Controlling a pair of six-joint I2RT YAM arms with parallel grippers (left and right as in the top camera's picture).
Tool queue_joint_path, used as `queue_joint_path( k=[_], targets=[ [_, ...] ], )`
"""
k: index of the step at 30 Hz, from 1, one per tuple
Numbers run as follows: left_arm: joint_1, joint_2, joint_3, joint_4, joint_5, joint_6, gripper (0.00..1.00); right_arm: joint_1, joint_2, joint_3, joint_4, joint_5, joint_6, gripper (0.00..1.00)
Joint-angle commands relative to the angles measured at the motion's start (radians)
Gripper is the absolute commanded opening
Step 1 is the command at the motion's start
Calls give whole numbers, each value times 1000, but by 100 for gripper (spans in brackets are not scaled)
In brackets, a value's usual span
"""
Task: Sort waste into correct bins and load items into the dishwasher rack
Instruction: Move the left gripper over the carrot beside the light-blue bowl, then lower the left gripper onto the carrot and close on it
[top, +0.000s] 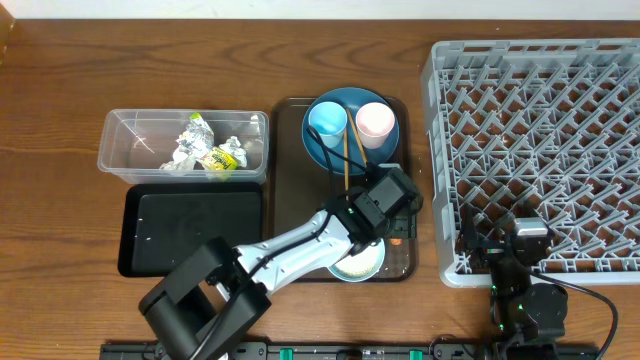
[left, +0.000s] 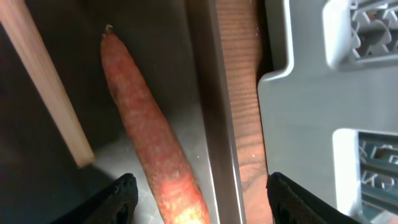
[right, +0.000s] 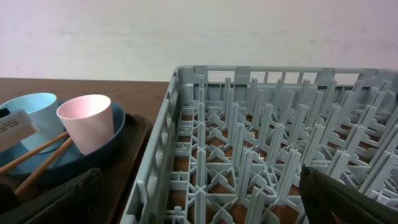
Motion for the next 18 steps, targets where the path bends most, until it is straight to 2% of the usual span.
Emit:
queue_joint_path(
  k=[1,18],
  targets=[
    [-1,25,9,-2,-50,-19,69,-1,-2,-2,-2,-1,14,99],
    [1,23,10,-47,-50,-15,69,-1,-2,-2,-2,-1,14,99]
  ],
)
